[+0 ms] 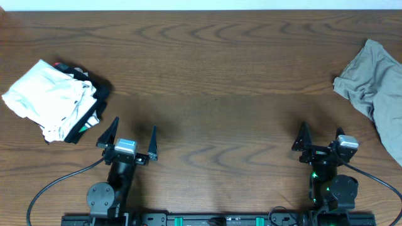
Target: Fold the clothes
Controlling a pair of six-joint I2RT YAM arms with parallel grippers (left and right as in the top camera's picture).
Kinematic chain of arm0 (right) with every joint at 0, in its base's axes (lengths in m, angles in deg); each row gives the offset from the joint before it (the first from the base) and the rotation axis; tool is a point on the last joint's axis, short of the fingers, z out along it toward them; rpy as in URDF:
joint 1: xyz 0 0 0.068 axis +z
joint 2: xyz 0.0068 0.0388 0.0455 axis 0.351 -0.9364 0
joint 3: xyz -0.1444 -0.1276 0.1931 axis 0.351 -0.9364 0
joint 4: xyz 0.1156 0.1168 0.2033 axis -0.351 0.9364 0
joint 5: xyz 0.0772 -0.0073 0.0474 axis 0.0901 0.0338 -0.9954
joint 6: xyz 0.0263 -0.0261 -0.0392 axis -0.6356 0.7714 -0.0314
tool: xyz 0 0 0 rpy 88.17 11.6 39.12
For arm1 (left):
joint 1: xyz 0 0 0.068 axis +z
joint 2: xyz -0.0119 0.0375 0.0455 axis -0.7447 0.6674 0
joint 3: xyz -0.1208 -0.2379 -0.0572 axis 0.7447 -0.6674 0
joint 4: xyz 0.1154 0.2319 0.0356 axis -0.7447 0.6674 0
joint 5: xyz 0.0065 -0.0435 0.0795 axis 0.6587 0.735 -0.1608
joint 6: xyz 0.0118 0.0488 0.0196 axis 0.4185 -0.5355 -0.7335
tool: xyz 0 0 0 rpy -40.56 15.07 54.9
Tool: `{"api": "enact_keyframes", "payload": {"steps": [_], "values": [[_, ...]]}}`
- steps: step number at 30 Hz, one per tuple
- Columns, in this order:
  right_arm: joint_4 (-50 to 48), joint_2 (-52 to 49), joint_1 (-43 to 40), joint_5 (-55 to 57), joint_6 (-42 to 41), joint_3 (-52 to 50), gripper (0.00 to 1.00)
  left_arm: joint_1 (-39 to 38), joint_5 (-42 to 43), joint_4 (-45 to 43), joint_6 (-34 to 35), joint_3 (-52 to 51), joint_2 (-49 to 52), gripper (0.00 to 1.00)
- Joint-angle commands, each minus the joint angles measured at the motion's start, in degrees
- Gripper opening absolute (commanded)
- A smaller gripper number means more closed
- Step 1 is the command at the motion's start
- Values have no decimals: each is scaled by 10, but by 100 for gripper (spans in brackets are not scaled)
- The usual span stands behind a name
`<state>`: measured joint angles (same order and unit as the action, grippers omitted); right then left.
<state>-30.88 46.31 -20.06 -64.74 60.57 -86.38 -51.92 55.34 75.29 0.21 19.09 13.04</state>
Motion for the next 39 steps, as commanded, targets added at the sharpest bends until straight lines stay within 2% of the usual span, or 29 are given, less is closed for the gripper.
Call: {"api": "enact_keyframes", "payload": {"steps": [1,9,16,23,39], "values": [[0,3,-4,4,-7,-3,99,3,2,-19,-19,-7,-4,98],[0,3,-4,4,-7,-3,99,3,1,139,-19,-7,-4,98],[0,3,-4,4,-7,-3,99,5,1,139,-19,-7,-5,98],[0,3,-4,4,-7,-3,99,44,1,139,-19,-7,-5,98],[0,3,-4,4,-6,-3,99,44,1,139,-19,-7,-3,98]]}}
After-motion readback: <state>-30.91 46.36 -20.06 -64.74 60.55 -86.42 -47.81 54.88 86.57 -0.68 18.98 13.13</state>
